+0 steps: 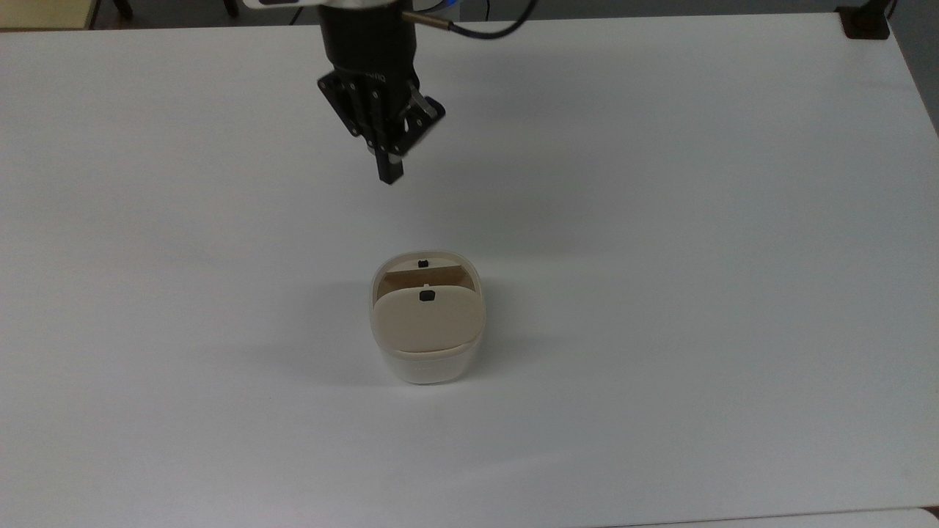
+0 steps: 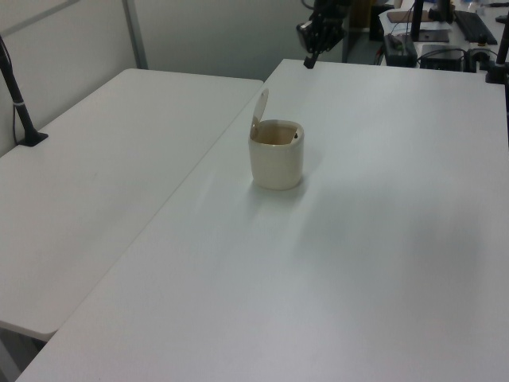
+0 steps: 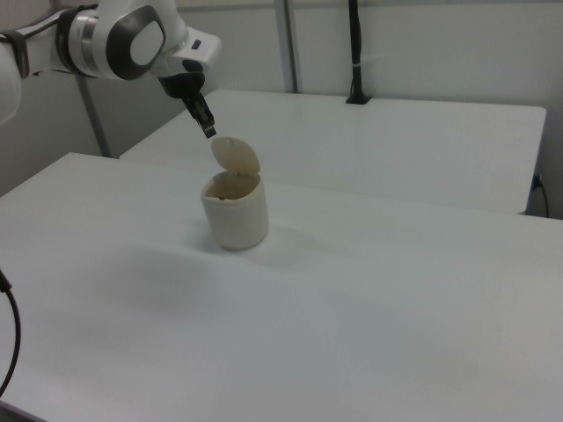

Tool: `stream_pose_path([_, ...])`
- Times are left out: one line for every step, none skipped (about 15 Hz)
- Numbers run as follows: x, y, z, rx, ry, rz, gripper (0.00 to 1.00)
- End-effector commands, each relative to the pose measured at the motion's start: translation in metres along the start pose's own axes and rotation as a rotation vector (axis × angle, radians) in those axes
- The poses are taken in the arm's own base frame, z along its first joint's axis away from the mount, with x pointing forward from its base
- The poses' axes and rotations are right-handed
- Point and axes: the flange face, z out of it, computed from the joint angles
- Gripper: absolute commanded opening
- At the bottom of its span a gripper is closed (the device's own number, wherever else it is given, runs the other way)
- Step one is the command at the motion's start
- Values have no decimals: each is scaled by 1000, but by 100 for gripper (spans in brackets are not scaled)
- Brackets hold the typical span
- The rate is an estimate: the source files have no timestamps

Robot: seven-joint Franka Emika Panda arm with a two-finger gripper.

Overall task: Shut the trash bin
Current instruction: 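Move the gripper down toward the open lid of the cream bin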

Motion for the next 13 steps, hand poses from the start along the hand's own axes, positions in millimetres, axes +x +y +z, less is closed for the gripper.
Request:
stream_pose_path([5,-32,4,71,52,161,0])
stream_pose_path([8,-36,8,94,74,204,0])
stream_pose_path([11,-42,13,119,94,234,0])
stream_pose_path([7,-54,21,141,106,249,0])
stream_pose_path([7,-61,29,155,116,273,0])
stream_pose_path([10,-65,37,171,129,305,0])
stream_pose_path([13,-67,42,192,146,334,0])
stream_pose_path([16,-68,47,214,161,360,0])
stream_pose_path([17,-69,51,230,172,380,0])
stream_pose_path([17,-70,57,237,174,393,0])
stream_pose_path([19,-69,61,242,180,406,0])
stream_pose_path([20,-69,66,248,186,415,0])
stream_pose_path([20,-69,72,246,186,418,0])
